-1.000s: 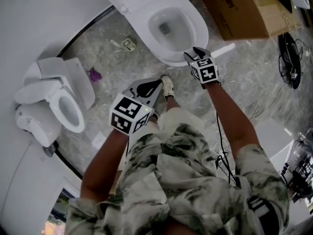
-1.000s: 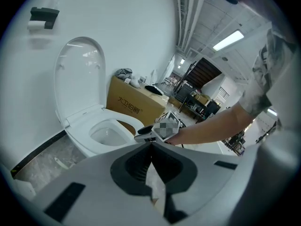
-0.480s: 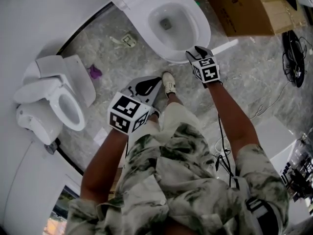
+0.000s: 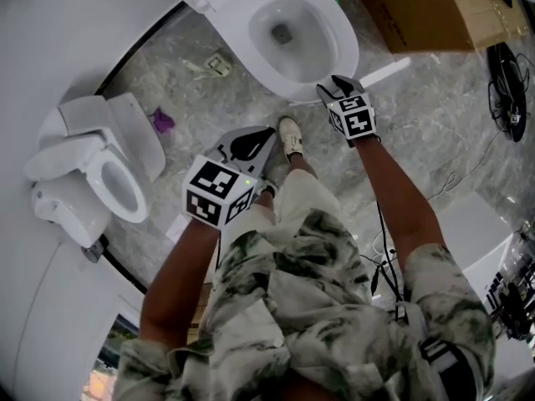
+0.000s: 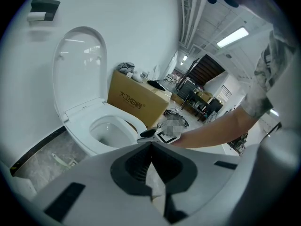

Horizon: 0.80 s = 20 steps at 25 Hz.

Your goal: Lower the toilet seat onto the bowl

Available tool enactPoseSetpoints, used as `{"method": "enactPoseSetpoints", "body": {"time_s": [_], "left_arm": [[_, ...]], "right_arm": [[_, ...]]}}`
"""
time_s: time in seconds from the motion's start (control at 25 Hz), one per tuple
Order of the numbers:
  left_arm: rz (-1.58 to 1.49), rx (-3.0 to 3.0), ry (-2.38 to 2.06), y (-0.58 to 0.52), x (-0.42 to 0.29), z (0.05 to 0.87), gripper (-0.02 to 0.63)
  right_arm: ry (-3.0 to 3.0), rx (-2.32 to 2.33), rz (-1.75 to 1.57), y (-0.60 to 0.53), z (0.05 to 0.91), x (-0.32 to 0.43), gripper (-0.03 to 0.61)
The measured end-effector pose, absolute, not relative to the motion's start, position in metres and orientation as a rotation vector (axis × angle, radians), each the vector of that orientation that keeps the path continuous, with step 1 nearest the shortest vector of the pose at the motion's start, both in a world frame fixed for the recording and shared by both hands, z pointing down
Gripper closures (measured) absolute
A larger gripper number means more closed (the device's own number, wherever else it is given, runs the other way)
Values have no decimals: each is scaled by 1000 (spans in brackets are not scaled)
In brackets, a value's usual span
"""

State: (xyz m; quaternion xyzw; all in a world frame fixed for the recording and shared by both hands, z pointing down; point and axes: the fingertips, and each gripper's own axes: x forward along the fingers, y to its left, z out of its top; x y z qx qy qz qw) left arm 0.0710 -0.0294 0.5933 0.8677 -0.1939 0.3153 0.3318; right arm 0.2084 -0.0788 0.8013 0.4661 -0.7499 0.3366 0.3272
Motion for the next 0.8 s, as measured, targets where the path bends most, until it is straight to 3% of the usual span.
{"method": "enactPoseSetpoints", "body": {"time_s": [0.8], "left_arm": [[841,2240,-483,-34,89,623,591]], "right_arm": [[-1950,1176,902,-67,856,217,374]]}}
